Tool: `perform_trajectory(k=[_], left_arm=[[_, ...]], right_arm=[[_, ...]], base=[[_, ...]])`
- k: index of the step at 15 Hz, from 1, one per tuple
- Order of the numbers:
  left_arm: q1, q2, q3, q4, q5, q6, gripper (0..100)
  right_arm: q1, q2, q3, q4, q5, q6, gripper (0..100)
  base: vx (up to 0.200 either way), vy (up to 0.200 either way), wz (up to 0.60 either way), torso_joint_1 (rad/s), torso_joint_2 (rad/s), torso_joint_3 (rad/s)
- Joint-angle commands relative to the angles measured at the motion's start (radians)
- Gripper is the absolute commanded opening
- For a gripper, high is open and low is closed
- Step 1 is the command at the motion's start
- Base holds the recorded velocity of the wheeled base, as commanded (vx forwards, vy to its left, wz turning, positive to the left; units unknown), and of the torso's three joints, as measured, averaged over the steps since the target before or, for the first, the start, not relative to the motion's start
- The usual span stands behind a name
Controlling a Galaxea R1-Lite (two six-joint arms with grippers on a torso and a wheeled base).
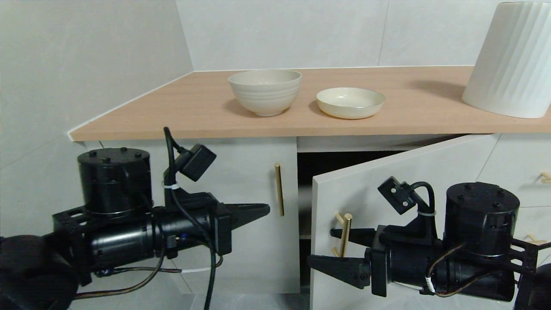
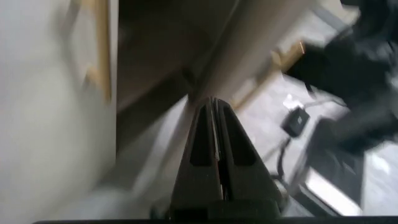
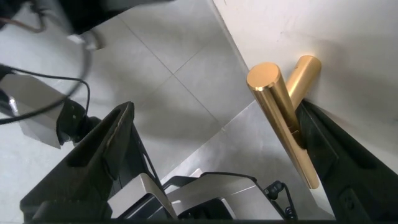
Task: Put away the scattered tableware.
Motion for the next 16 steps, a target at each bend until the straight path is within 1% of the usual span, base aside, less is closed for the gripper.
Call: perform_trajectory(k=[1,2,3,4,5,6,7,8,9,10,11,13,15,16], left_arm=[[-0.038,0.155,-0.023,-0.121,0.049,-0.009,0],[-0.081,0.209,0.008,-0.260,0.125,-0.009,0],[-0.109,0.252,0.020,-0.375,0.185,-0.012,0],[-0.120,0.295,0.023,-0.461,0.211,-0.013,0],[-0.121,0.333,0.021,-0.507,0.214,-0.013,0],[-0.121,0.353,0.015,-0.527,0.211,-0.016,0],[-0.127,0.378,0.006,-0.544,0.211,-0.029,0],[-0.141,0.410,-0.029,-0.562,0.216,-0.042,0],[-0.141,0.422,-0.072,-0.556,0.217,-0.050,0],[-0.141,0.427,-0.081,-0.556,0.216,-0.052,0],[-0.147,0.428,-0.075,-0.556,0.202,-0.053,0],[-0.173,0.445,-0.071,-0.562,0.193,-0.052,0],[-0.206,0.477,-0.091,-0.572,0.190,-0.048,0],[-0.213,0.484,-0.095,-0.582,0.190,-0.048,0]], right_arm=[[0.001,-0.008,0.003,-0.004,-0.001,0.000,100],[0.001,-0.020,0.014,-0.004,-0.001,-0.002,100],[0.001,-0.030,0.017,-0.004,0.000,0.000,100],[0.000,-0.031,0.018,-0.004,-0.001,-0.002,100],[0.000,-0.033,0.020,-0.004,-0.001,-0.002,100],[0.000,-0.033,0.020,-0.004,-0.001,-0.002,100],[0.000,-0.033,0.021,-0.004,-0.001,-0.002,100],[0.000,-0.036,0.023,-0.004,-0.001,-0.002,100],[0.000,-0.039,0.025,-0.002,-0.001,-0.002,100],[0.001,-0.040,0.029,-0.002,-0.001,-0.002,100],[0.001,-0.042,0.035,-0.002,0.000,-0.003,100],[0.000,-0.040,0.037,0.000,-0.001,-0.003,100],[-0.002,-0.046,0.052,-0.002,-0.001,-0.005,100],[-0.005,-0.048,0.054,-0.002,-0.009,-0.009,100]], base=[[0.000,0.000,0.00,0.000,0.00,0.000],[0.000,0.000,0.00,0.000,0.00,0.000],[0.000,0.000,0.00,0.000,0.00,0.000],[0.000,0.000,0.00,0.000,0.00,0.000],[0.000,0.000,0.00,0.000,0.00,0.000],[0.000,0.000,0.00,0.000,0.00,0.000],[0.000,0.000,0.00,0.000,0.00,0.000],[0.000,0.000,0.00,0.000,0.00,0.000],[0.000,0.000,0.00,0.000,0.00,0.000],[0.000,0.000,0.00,0.000,0.00,0.000],[0.000,0.000,0.00,0.000,0.00,0.000],[0.000,0.000,0.00,0.000,0.00,0.000],[0.000,0.000,0.00,0.000,0.00,0.000],[0.000,0.000,0.00,0.000,0.00,0.000]])
